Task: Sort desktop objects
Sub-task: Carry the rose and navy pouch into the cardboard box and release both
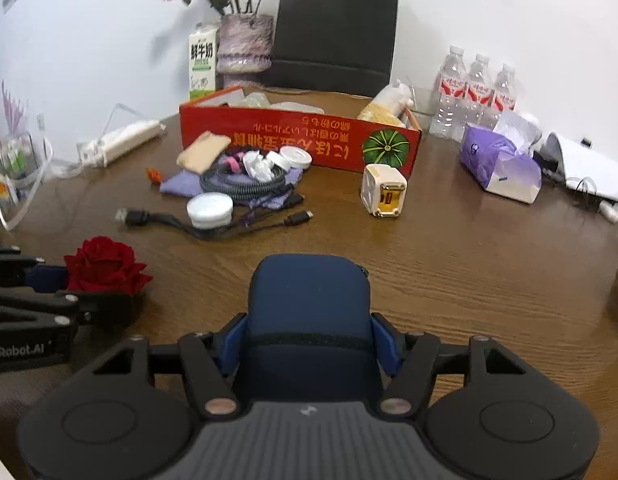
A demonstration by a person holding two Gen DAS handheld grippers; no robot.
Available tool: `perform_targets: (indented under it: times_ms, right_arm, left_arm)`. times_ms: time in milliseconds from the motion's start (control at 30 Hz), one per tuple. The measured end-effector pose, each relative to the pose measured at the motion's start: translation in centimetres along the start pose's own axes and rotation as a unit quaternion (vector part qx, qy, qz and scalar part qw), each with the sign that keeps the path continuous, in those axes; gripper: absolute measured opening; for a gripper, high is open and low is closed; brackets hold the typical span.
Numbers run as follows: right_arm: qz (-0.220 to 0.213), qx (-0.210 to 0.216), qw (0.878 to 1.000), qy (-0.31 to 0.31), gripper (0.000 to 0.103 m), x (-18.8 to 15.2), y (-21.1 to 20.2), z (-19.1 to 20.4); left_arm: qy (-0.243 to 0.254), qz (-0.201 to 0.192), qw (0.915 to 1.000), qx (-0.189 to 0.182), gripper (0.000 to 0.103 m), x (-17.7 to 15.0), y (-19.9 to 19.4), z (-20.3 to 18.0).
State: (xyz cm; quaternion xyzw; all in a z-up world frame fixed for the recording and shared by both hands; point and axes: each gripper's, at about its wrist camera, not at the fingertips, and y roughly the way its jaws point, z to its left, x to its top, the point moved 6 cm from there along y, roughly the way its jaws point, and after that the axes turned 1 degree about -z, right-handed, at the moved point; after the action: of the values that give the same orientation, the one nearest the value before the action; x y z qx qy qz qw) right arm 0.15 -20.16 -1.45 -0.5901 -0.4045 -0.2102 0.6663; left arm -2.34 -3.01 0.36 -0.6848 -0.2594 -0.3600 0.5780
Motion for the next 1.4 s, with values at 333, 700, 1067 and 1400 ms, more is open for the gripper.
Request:
perform_targets:
  times_ms: [333,700,1067,1400]
  right_arm:
    - [-0.056,0.026,0.997,0.05,0.063,8.4,0.5,-2.9]
    - [-0.005,0.09,0.99,0.107,0.063,23.1,10.1,-7.9]
    - [0.158,-0.007,0.981,0.11,0.063,26.9,27.8,-8.8]
    - [0.156,-0.031,0.984,0.078,0.068,24.2,29.0,-6.9]
  left_arm:
    - [0.006,-0.03,0.9995,0.005,0.038,10.8,0.9,3.4]
    - [-0.016,0.013,0.9996,-0.021,0.038,25.2,11.5,9.1]
    - [-0.061,0.115,0.9902,0.051,0.041,24.6,27.3,13.3]
    - [-0.044,0.085,0.9948,0.035,0.078,25.1,24.8,13.3]
